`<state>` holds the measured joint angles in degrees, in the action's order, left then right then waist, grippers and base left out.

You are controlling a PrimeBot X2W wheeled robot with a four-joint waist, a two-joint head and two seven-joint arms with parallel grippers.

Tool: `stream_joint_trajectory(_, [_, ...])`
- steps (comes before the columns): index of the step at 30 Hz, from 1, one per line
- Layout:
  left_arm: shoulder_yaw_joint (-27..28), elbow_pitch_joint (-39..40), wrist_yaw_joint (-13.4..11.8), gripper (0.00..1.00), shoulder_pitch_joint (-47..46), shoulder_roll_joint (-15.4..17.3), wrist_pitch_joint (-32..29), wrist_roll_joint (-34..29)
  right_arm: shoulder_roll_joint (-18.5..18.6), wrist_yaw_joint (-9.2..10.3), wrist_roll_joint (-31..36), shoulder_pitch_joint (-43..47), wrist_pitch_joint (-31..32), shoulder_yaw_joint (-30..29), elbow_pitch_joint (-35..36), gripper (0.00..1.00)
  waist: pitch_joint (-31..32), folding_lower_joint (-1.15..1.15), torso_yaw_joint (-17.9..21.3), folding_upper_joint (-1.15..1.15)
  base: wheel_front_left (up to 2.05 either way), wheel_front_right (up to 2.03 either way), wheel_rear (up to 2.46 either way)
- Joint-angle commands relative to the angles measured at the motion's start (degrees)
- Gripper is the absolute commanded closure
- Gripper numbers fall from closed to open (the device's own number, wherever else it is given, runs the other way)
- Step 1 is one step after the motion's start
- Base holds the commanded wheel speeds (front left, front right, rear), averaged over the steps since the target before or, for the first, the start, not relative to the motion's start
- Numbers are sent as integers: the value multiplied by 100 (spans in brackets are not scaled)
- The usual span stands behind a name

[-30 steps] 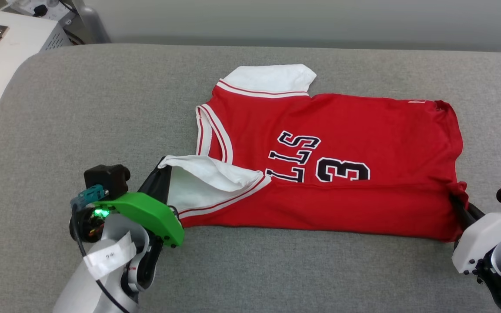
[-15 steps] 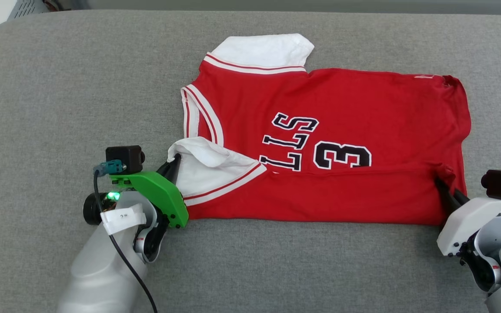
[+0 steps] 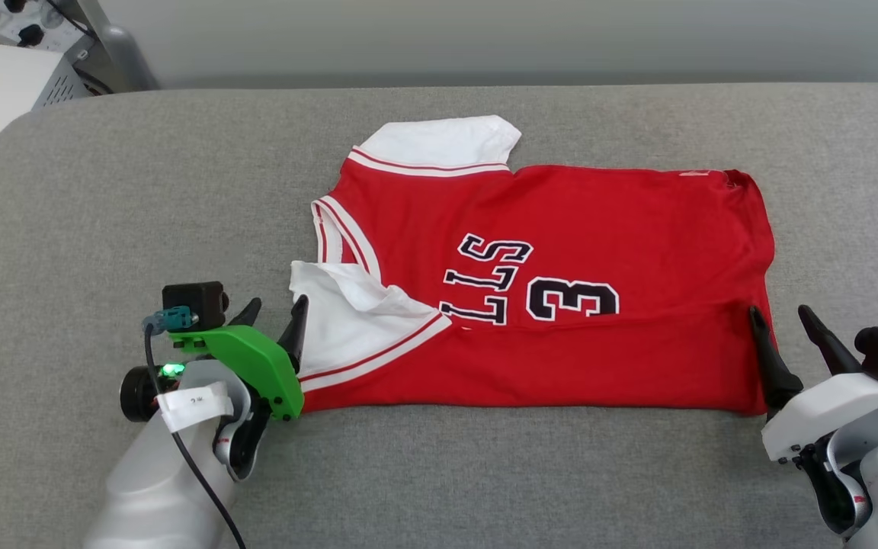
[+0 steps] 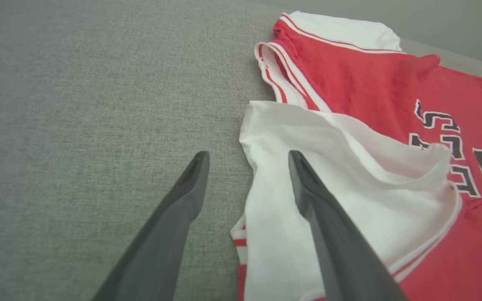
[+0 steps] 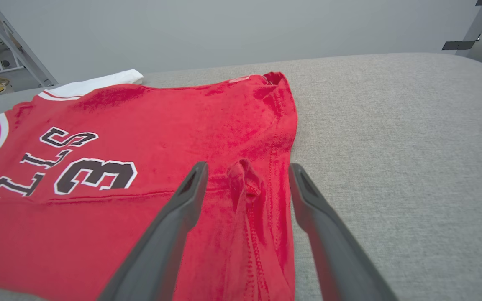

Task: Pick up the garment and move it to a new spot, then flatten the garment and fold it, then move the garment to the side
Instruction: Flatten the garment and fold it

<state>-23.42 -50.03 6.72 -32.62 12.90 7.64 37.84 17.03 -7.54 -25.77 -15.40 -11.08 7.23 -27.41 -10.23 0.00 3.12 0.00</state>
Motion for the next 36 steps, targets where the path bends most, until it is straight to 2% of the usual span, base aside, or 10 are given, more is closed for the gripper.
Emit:
stream_joint_trajectory(1, [25,-17,-23,0,47,86,60,-23,-3,5,78,105,-78,-42,63,0,250,0,69,0,0,0,0])
stream_joint_trajectory(5, [1,52,-15,0,-29,307,-3,-70,-63,5,284,296,-111,-230,288,0,381,0,109,0,0,0,0])
stream_joint_trajectory(9, [-135,320,25,0,-108,594,-513,-58,-190,5,485,512,7,-428,632,0,426,0,167,0,0,0,0])
stream_joint_trajectory(13, [-398,786,68,0,-46,940,-1658,244,-332,5,634,713,195,-597,1020,0,413,0,244,0,0,0,0])
stream_joint_trajectory(18, [-581,1680,74,0,315,1451,-3244,1111,-520,5,736,880,423,-745,1385,0,348,0,354,0,0,0,0])
stream_joint_trajectory(21, [-497,2008,64,0,553,1664,-3789,1501,-615,5,758,937,501,-782,1516,0,288,0,411,0,0,0,0])
stream_joint_trajectory(25, [-453,2240,-82,0,832,1727,-4160,1772,-693,5,716,952,572,-766,1588,0,186,0,472,0,0,0,0])
stream_joint_trajectory(31, [-471,2333,-255,0,987,1623,-4088,1780,-695,5,624,880,620,-739,1598,0,2,0,558,0,0,0,0])
stream_joint_trajectory(36, [-634,2183,-268,0,967,1485,-4168,1714,-645,5,519,820,668,-738,1553,0,-101,0,604,0,0,0,0])
